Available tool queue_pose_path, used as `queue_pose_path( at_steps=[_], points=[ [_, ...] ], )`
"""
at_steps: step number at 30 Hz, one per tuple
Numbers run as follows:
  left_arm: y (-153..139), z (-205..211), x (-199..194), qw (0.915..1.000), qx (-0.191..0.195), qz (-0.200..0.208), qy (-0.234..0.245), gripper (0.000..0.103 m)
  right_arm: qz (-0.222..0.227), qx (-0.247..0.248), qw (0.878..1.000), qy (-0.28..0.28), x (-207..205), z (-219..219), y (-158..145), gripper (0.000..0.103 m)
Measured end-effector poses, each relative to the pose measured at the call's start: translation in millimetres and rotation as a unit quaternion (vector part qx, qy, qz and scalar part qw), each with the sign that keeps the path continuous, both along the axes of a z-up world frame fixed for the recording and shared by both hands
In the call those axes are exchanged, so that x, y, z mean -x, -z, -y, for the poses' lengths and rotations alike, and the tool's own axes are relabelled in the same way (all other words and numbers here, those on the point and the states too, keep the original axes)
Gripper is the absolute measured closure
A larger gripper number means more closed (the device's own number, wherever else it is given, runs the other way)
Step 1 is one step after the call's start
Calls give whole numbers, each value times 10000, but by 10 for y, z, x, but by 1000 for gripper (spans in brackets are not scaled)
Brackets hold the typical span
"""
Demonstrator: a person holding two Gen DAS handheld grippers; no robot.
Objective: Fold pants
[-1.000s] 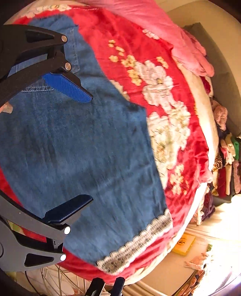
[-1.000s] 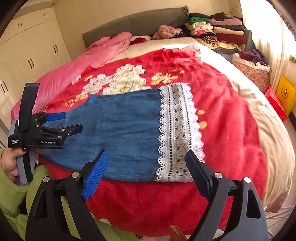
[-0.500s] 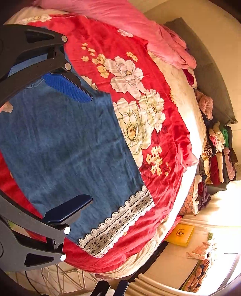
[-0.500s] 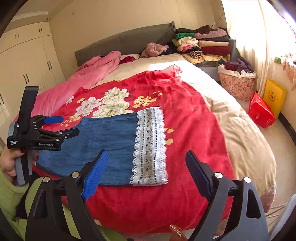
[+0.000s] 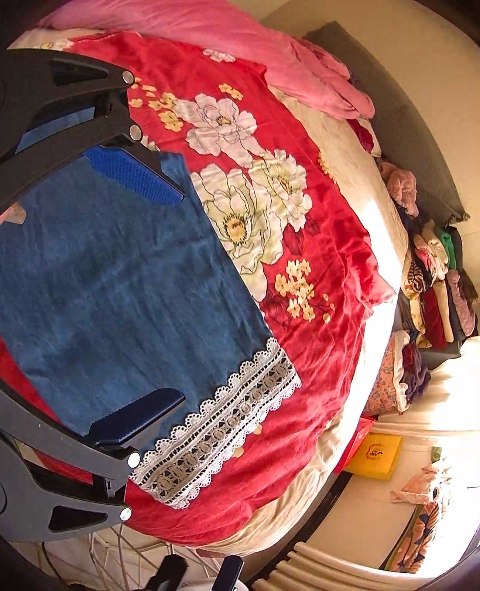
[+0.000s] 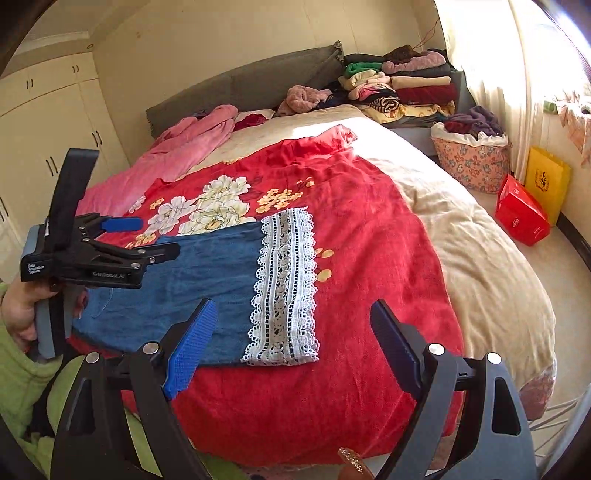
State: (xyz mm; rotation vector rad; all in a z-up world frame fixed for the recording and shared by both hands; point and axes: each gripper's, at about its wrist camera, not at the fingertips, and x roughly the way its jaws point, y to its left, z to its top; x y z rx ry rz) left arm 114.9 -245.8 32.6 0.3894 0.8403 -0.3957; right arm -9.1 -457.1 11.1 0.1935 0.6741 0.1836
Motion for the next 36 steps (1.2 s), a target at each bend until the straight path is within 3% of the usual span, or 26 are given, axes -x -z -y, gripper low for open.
queue_pose_path(
  at_steps=[12,36],
  points=[
    [152,102,-69,9999,-48,-72,80,10,-271,-123,9992,-254,-101,-108,216,19],
    [189,120,-178,9996,33,-154,241,10,-277,47,9993,-240,-160,-166,158,19]
  ],
)
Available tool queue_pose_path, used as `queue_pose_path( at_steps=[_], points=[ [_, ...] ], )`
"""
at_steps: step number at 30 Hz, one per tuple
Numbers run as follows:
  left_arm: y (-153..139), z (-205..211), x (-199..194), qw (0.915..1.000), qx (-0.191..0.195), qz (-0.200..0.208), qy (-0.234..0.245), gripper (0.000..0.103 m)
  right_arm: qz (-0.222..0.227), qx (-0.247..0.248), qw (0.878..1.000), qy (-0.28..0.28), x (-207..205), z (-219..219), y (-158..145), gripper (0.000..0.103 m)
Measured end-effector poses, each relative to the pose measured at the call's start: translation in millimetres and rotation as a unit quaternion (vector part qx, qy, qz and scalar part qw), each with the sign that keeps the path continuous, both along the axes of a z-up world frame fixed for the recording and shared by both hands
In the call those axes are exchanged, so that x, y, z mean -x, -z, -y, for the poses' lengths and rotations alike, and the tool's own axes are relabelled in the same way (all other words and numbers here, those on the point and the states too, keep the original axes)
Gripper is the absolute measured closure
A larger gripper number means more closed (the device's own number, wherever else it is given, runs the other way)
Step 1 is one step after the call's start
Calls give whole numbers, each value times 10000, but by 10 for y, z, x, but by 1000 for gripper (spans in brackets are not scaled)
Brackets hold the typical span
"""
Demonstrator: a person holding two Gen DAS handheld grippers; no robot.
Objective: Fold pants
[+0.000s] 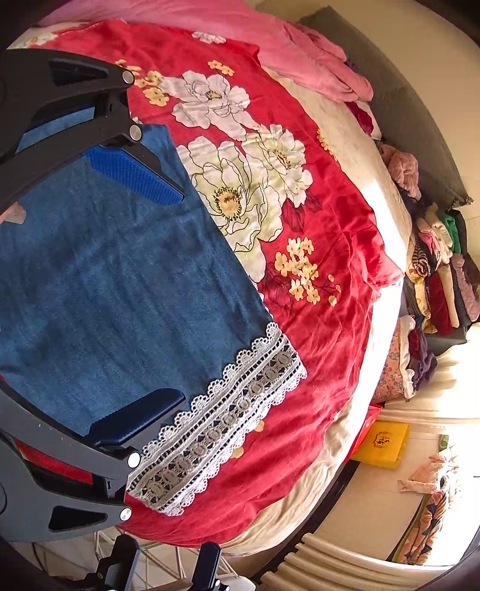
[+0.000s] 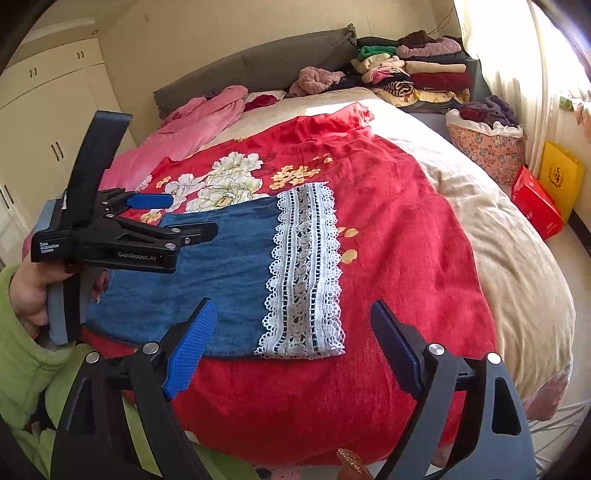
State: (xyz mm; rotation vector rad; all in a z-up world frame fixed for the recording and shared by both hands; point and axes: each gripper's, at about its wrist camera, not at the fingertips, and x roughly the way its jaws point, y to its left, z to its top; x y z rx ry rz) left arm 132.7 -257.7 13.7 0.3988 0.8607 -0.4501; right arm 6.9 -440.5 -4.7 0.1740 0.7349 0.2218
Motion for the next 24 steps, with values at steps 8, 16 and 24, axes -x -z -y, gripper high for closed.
queue_pose_path(
  at_steps=[8,16,24],
  points=[
    [131,173,-374,9994,-53,-128,324,10,-312,-95,9994,91,-173,-10,209,19],
    [240,463,-723,9960,30,-460,768,10,-519,-418,9977,139,-344,-42,384,19],
    [520,508,-978,9903,329,-1046,851,26,-602,-720,9955,100,-421,-34,515,19]
  ],
)
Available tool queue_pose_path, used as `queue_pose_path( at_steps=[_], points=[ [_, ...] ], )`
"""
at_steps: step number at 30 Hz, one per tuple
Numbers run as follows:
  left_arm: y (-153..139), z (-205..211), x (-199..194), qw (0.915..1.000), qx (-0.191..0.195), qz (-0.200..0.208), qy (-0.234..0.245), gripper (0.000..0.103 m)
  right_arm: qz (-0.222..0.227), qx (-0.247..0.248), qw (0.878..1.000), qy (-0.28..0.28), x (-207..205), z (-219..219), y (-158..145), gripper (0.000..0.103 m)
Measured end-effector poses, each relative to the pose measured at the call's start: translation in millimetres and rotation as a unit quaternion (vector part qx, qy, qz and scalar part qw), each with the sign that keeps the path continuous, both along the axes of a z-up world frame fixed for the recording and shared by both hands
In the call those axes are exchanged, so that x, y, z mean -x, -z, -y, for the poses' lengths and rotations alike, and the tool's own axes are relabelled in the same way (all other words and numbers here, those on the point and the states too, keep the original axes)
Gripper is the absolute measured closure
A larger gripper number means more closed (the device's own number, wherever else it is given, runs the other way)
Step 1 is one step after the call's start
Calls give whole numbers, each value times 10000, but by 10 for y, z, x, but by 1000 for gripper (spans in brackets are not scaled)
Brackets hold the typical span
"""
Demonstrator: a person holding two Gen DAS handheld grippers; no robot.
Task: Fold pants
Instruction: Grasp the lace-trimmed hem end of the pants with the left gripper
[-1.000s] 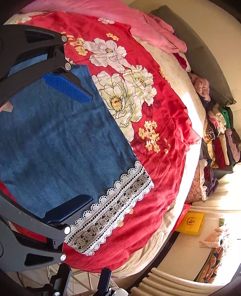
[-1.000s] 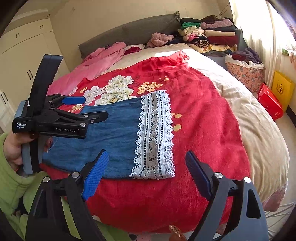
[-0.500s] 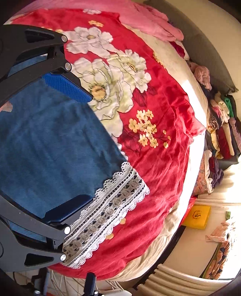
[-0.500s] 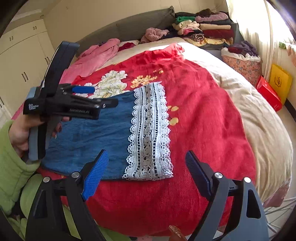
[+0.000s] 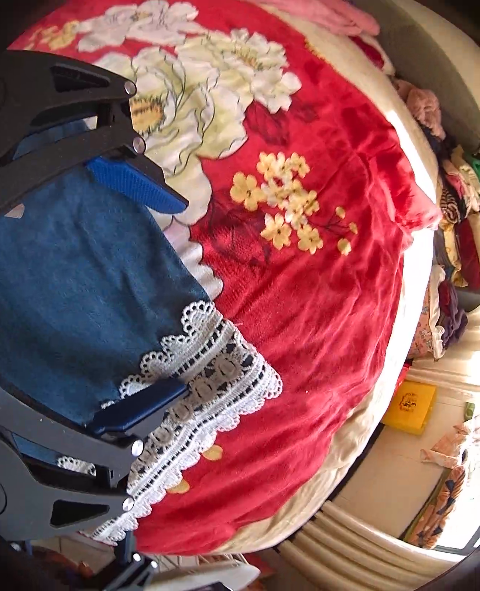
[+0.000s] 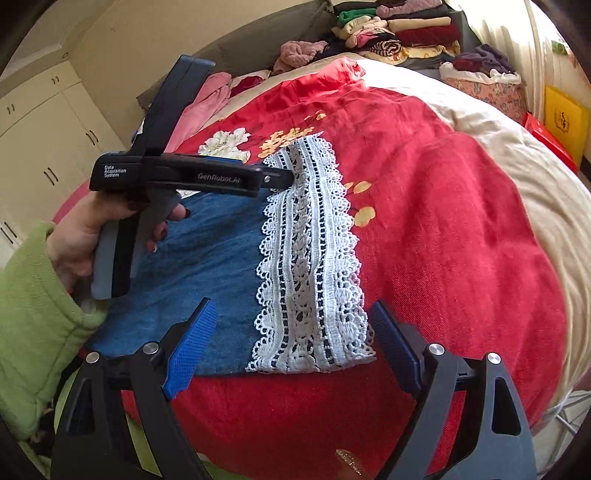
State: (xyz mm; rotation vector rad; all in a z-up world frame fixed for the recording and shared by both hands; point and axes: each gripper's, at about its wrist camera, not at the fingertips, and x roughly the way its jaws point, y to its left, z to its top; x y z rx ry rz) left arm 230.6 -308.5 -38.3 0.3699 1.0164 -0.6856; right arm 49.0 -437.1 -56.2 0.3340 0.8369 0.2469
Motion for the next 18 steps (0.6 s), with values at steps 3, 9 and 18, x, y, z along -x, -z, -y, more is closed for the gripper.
queue_pose_path(
  at_steps=[3,9,18],
  points=[
    [20,42,12,9998,94,-166,93,45,39,-14,10000,-30,-8,-2,3,23],
    [-5,103,66,9994,71,-138,301,50,118,-108,9999,-36,-20,31,42,38],
    [38,157,125,9993,30,1,373,65,246,249,9993,-109,-56,-77,95,41]
  ],
)
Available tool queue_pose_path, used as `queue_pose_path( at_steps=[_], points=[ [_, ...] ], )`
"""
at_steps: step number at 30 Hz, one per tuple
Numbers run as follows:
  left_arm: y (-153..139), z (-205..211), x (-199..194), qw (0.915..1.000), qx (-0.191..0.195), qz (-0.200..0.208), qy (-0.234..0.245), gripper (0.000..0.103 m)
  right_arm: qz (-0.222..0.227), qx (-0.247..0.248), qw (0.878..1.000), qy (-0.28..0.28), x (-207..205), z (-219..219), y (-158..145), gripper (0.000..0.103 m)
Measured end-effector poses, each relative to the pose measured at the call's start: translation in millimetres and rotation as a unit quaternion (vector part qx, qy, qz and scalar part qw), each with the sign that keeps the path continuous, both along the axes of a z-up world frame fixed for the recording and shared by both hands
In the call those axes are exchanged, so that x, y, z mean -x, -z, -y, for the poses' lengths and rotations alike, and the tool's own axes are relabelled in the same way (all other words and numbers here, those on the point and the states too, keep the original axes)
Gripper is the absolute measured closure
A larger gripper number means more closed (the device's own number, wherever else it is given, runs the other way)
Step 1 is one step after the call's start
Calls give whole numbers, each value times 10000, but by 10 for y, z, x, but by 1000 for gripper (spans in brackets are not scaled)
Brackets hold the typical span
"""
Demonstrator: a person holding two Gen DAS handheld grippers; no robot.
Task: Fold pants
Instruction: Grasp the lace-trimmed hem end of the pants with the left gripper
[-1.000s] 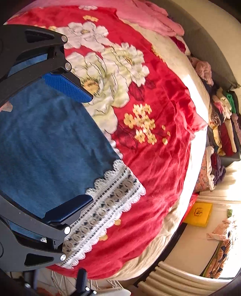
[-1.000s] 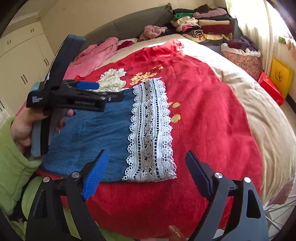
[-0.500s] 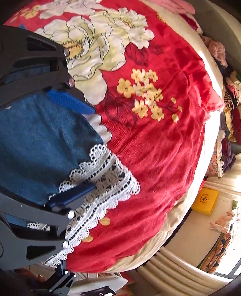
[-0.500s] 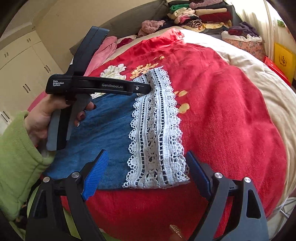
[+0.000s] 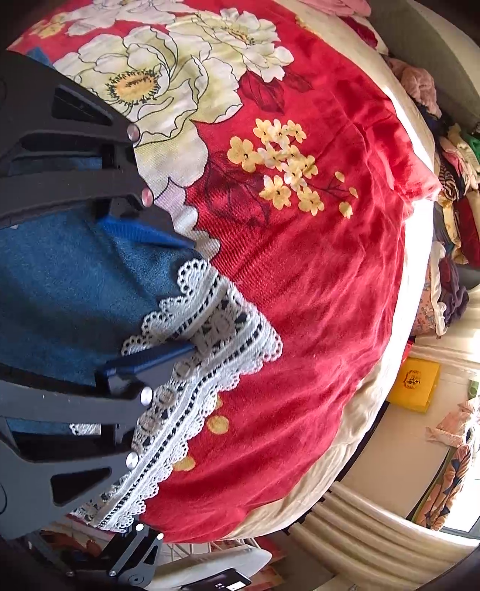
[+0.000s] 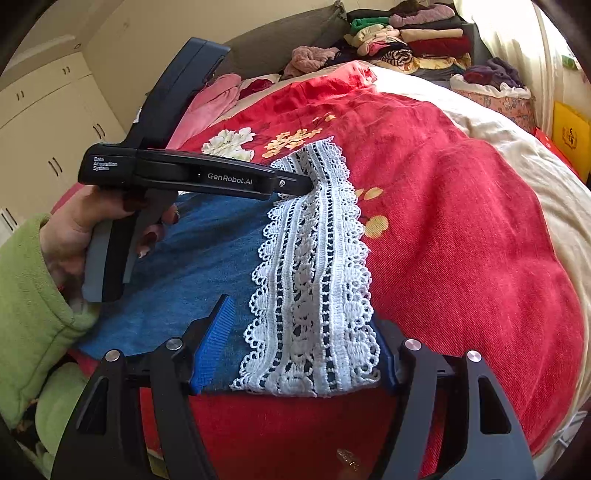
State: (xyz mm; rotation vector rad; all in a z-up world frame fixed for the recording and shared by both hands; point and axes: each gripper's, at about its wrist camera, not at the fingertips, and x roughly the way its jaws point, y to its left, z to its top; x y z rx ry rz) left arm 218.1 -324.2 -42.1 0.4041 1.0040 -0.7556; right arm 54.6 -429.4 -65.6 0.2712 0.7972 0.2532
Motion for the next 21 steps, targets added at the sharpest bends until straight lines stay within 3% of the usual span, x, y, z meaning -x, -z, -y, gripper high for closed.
queue_pose_path(
  at_steps=[3,5,9,14,21],
  points=[
    [-13,3,20,10000,-21,67,-26,72,20,116,9999,-30,11,-9,-21,62],
    [-23,-14,21,9999,18,88,-82,78,57,54,10000,17,15,23,-42,71],
    [-52,-90,14,9997,164,-1,-168,87,41,-288,9996,16,31,95,-64,79],
    [-190,-189,39,9988,436,-85,-219,93,179,-556,9982,-101,84,109,-209,80],
    [-439,-350,140,9969,731,28,-292,93,407,-500,9975,-288,171,-48,-445,81]
  ],
)
